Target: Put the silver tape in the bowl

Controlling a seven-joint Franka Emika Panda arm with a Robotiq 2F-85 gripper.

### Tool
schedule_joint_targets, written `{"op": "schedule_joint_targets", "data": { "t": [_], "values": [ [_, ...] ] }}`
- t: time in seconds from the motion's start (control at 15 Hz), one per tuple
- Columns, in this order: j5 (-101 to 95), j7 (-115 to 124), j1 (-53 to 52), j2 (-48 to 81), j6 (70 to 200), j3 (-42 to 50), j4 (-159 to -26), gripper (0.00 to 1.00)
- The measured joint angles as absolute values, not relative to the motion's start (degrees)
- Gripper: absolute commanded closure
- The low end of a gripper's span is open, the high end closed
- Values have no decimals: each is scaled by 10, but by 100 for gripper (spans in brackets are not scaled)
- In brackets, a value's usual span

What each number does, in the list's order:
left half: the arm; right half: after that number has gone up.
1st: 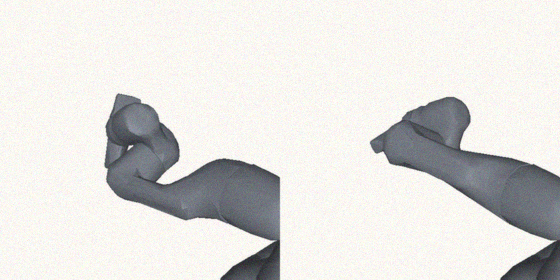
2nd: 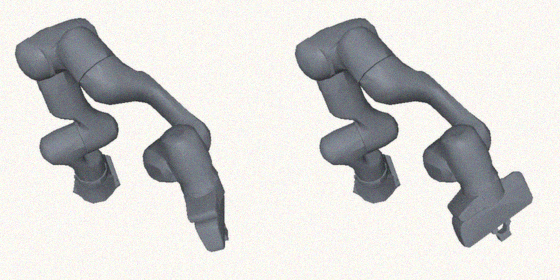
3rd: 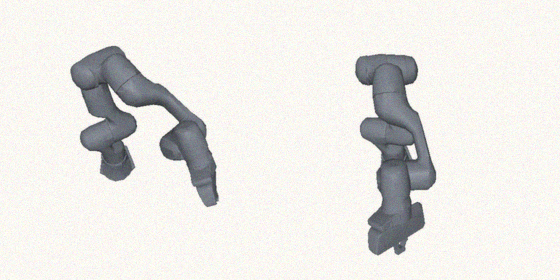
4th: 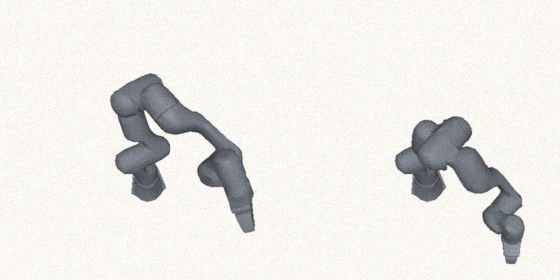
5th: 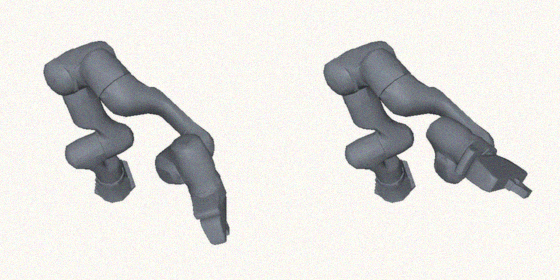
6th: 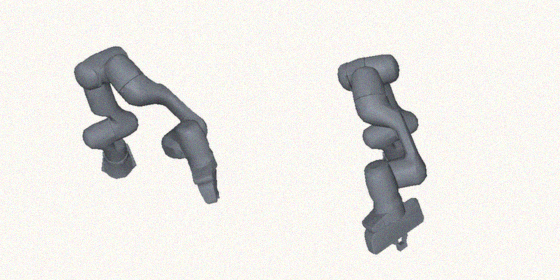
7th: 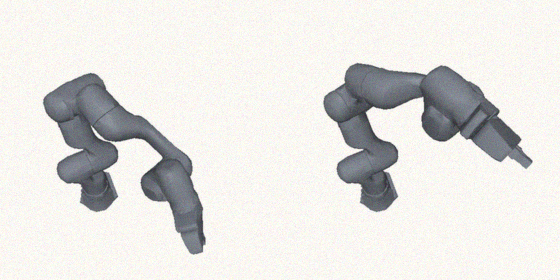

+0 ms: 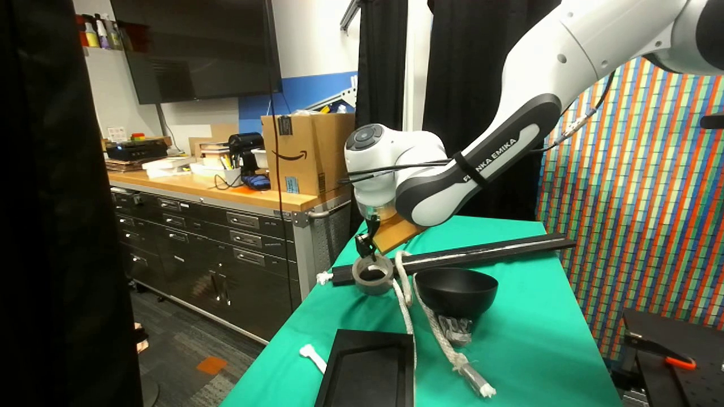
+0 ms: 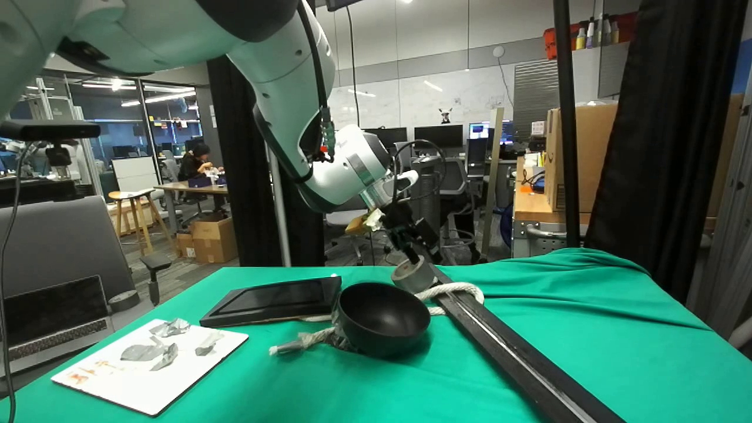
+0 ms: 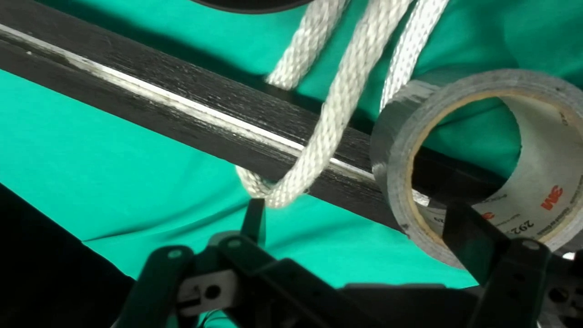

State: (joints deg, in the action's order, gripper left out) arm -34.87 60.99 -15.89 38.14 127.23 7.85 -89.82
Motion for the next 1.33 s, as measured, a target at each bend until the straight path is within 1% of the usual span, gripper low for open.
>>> {"op": "schedule_joint_targets", "data": {
  "t": [0.2, 0.27, 0.33, 0.4, 0.47, 0.87, 1.07, 1.13, 1.33],
  "values": [
    [-348, 610, -159, 386, 1274, 78, -898, 0],
    [-347, 610, -159, 389, 1274, 77, -898, 25],
    [-347, 610, -159, 391, 1274, 77, -898, 27],
    [-347, 610, -159, 394, 1275, 76, -898, 34],
    [-347, 610, -159, 396, 1277, 76, -898, 44],
    [-347, 610, -159, 401, 1281, 76, -898, 88],
    [-347, 610, -159, 401, 1285, 76, -898, 93],
    [-347, 609, -159, 401, 1286, 76, -898, 89],
    [-347, 609, -159, 401, 1286, 76, -897, 89]
  ]
}}
